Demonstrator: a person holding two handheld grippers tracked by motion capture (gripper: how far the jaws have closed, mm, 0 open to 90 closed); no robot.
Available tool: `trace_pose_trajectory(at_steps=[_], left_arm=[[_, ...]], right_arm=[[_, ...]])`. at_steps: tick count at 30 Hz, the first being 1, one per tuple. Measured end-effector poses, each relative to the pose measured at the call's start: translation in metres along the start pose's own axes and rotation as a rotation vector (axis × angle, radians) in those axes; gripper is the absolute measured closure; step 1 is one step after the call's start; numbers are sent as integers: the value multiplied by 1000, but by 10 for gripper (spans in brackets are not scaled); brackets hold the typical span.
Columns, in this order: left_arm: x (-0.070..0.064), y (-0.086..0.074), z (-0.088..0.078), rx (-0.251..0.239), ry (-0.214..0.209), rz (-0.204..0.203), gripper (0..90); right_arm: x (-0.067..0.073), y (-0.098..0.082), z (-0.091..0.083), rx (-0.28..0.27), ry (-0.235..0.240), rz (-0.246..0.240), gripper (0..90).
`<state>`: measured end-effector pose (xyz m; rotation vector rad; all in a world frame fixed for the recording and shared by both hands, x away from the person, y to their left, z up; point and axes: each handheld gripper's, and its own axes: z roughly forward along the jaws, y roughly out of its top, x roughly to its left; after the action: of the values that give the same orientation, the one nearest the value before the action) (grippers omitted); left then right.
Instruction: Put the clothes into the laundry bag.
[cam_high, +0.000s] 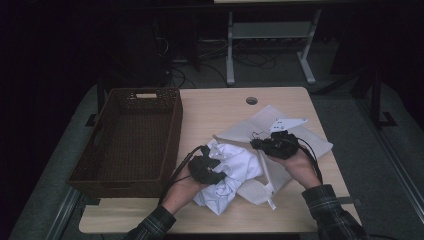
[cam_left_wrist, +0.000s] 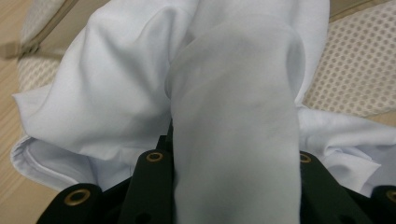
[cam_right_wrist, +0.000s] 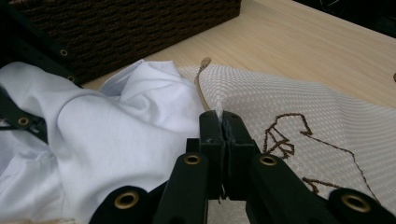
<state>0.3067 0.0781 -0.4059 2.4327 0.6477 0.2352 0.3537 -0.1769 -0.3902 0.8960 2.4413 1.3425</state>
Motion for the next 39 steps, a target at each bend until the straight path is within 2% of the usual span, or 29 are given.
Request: trace_pose_trajectory(at_steps=[9, 19, 27, 30, 34, 39], left_arm=[[-13, 9, 4, -9, -18, 54, 662], [-14, 14, 11, -17, -49, 95, 665], [-17, 26, 19, -25, -64, 140, 667], [-17, 28, 22, -23, -62, 136, 668], [-13, 29, 24, -28, -54, 125, 668], [-2, 27, 24, -13, -15, 91, 669]], right_arm=[[2, 2, 0, -9, 4, -3, 872], [5, 4, 3, -7, 13, -8, 873], [7, 4, 3, -17, 30, -16, 873], [7, 4, 3, -13, 27, -24, 873], [5, 3, 0, -19, 32, -11, 873], [5, 4, -1, -21, 30, -10, 873]])
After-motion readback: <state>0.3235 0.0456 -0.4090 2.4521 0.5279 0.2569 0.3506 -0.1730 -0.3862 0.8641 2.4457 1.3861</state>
